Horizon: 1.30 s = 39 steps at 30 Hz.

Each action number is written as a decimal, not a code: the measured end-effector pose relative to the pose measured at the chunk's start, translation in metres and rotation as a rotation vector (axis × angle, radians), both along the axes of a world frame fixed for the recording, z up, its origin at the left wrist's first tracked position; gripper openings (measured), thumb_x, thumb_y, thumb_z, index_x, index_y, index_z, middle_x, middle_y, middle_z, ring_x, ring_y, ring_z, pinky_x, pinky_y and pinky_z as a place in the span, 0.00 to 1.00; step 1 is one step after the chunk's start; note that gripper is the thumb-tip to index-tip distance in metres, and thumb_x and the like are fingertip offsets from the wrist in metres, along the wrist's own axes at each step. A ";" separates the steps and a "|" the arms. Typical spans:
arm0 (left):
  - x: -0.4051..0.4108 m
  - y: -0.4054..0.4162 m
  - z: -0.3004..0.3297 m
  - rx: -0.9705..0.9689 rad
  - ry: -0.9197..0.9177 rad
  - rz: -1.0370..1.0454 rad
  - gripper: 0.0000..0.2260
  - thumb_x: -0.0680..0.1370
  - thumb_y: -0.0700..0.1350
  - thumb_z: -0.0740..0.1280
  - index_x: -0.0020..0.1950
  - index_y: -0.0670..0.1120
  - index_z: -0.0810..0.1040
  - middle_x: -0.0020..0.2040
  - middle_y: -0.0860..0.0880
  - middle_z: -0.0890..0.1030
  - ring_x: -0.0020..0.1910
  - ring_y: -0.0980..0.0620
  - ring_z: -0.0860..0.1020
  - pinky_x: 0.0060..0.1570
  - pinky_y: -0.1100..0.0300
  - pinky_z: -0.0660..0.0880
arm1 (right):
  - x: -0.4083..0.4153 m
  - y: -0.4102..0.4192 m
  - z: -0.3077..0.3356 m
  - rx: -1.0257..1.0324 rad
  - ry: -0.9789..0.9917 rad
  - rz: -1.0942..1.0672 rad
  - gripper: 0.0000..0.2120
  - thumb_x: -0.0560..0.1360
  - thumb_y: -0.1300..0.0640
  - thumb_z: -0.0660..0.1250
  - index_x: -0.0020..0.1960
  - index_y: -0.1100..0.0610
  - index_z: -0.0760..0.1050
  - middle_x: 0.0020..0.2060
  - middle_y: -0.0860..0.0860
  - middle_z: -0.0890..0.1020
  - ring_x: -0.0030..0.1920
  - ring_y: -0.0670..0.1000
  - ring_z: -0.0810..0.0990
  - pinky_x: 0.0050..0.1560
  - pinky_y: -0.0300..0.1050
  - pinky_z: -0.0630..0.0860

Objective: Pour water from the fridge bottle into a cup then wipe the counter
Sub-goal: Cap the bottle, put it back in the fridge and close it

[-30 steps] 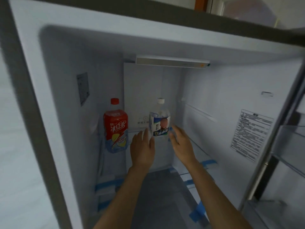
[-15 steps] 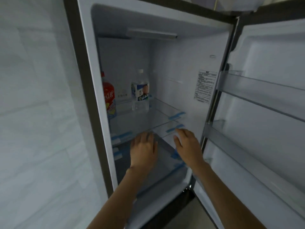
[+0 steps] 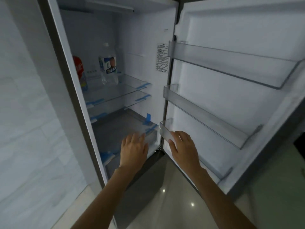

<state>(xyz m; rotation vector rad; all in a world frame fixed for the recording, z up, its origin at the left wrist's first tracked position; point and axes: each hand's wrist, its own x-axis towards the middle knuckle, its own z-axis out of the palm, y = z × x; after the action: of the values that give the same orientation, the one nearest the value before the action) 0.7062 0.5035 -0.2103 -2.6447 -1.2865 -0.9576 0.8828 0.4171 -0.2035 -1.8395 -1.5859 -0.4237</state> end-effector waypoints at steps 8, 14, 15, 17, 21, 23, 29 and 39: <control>0.052 -0.121 -0.031 0.055 -0.031 -0.087 0.13 0.74 0.44 0.68 0.58 0.41 0.79 0.54 0.41 0.82 0.52 0.40 0.81 0.51 0.46 0.78 | 0.030 -0.133 -0.014 -0.007 0.012 -0.064 0.22 0.80 0.47 0.54 0.61 0.60 0.77 0.57 0.57 0.81 0.60 0.56 0.78 0.56 0.52 0.79; 0.099 -0.176 -0.055 -0.072 0.018 -0.228 0.18 0.75 0.44 0.68 0.64 0.41 0.77 0.61 0.39 0.79 0.60 0.37 0.78 0.58 0.42 0.76 | 0.070 -0.212 0.002 0.074 -0.015 -0.132 0.19 0.81 0.51 0.56 0.63 0.61 0.76 0.60 0.58 0.79 0.61 0.56 0.76 0.57 0.53 0.78; 0.106 -0.182 -0.056 -0.081 0.021 -0.245 0.19 0.75 0.44 0.70 0.65 0.41 0.76 0.62 0.39 0.79 0.61 0.37 0.77 0.59 0.42 0.75 | 0.077 -0.221 0.004 0.092 -0.021 -0.153 0.19 0.80 0.51 0.56 0.64 0.61 0.75 0.61 0.58 0.78 0.62 0.56 0.76 0.57 0.53 0.78; 0.120 -0.191 -0.058 -0.080 0.025 -0.272 0.21 0.73 0.44 0.73 0.65 0.42 0.76 0.63 0.39 0.79 0.62 0.37 0.77 0.59 0.42 0.75 | 0.094 -0.234 0.008 0.090 -0.040 -0.205 0.21 0.80 0.51 0.56 0.68 0.61 0.72 0.65 0.60 0.74 0.65 0.58 0.73 0.61 0.52 0.76; 0.146 -0.199 -0.061 -0.047 0.049 -0.327 0.22 0.72 0.45 0.75 0.65 0.44 0.77 0.63 0.40 0.79 0.62 0.38 0.77 0.59 0.43 0.74 | 0.128 -0.239 0.012 0.000 -0.162 -0.341 0.27 0.80 0.50 0.59 0.76 0.58 0.60 0.74 0.61 0.62 0.73 0.61 0.63 0.67 0.55 0.70; 0.154 -0.198 -0.066 -0.019 0.074 -0.363 0.23 0.70 0.45 0.76 0.63 0.43 0.78 0.62 0.40 0.79 0.62 0.38 0.78 0.58 0.43 0.74 | 0.144 -0.236 0.014 -0.041 -0.180 -0.376 0.30 0.80 0.49 0.59 0.77 0.58 0.54 0.76 0.61 0.57 0.75 0.61 0.60 0.68 0.56 0.69; 0.167 -0.183 -0.084 -0.033 0.263 -0.397 0.25 0.67 0.48 0.78 0.62 0.45 0.79 0.60 0.42 0.81 0.60 0.39 0.79 0.56 0.41 0.77 | 0.182 -0.216 0.023 -0.166 -0.148 -0.464 0.39 0.79 0.46 0.60 0.76 0.59 0.39 0.77 0.60 0.49 0.76 0.60 0.54 0.69 0.58 0.68; 0.180 -0.178 -0.099 -0.034 0.362 -0.425 0.26 0.68 0.47 0.77 0.64 0.45 0.77 0.62 0.43 0.80 0.62 0.40 0.78 0.57 0.42 0.77 | 0.192 -0.210 0.017 -0.122 -0.039 -0.341 0.40 0.78 0.38 0.54 0.77 0.56 0.39 0.78 0.56 0.47 0.77 0.58 0.51 0.71 0.59 0.64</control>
<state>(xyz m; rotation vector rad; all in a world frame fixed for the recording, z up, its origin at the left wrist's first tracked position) 0.8865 0.3258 -0.3097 -2.9947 -0.6875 -0.4444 1.0749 0.2074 -0.1870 -2.2176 -1.3484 -0.5256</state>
